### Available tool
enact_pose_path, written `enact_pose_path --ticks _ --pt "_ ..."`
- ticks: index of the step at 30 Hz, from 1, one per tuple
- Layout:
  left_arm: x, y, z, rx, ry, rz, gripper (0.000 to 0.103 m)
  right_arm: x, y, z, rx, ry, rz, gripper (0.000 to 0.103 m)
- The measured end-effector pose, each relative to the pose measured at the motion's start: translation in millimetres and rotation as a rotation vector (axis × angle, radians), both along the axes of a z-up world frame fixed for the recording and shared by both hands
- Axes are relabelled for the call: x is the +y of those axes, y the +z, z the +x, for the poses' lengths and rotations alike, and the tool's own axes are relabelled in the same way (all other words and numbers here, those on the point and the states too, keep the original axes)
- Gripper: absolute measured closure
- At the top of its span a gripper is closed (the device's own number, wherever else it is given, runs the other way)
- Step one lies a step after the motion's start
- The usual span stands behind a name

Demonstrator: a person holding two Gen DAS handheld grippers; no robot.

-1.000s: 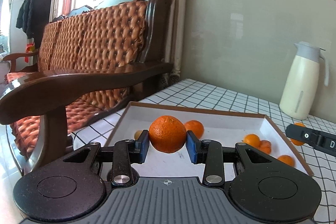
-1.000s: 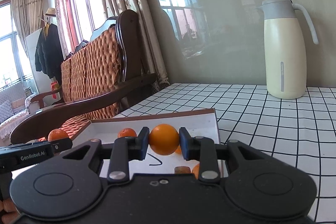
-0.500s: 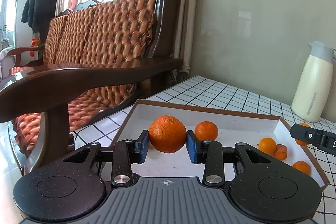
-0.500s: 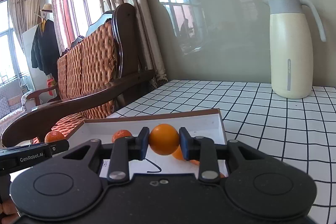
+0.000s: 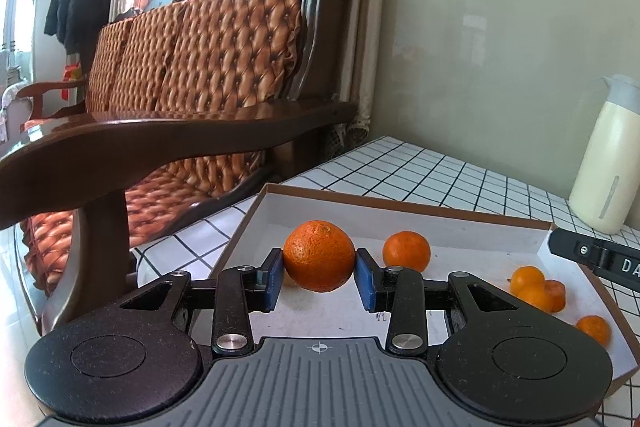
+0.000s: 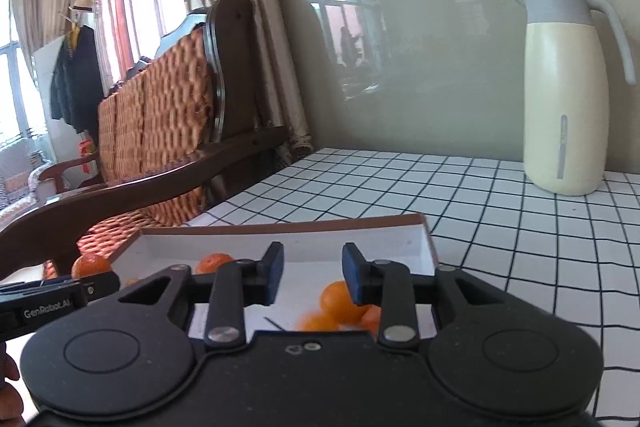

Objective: Organize fruits

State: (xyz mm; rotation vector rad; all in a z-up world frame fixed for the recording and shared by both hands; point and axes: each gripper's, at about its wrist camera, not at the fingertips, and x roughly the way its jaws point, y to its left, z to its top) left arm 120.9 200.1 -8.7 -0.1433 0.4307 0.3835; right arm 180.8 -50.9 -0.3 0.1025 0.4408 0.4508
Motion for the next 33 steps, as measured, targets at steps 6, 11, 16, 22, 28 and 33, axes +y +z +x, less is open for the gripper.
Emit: enact_pose_path --ticks 6,11,16,22,28,33 --pt "-7.4 6.1 -0.7 -0.028 0.065 0.056 0.000 -19.7 10.8 -19.8 -0.107 -0.070 0.079 0.009" --pt "-11.6 16.1 -6.4 -0.057 0.057 0.075 0.000 -30.1 18.1 -28.5 -0.125 -0.065 0.095 0.006" --pt "-15.6 23.1 -18.8 -0.081 0.081 0.101 0.000 -34.2 25.7 -32.0 -0.121 -0.063 0.089 0.006" --pt "-21.5 38.2 -35.1 -0.077 0.094 0.100 0.000 -43.7 39.9 -45.4 -0.117 -0.057 0.082 0.006" --pt "-36.1 62.2 -66.2 -0.094 0.080 0.124 0.000 -55.9 56.1 -69.2 -0.124 -0.048 0.082 0.006" --pt "-47.7 82.5 -98.4 -0.104 0.063 0.110 0.000 -72.0 71.7 -96.4 -0.135 -0.047 0.092 0.006"
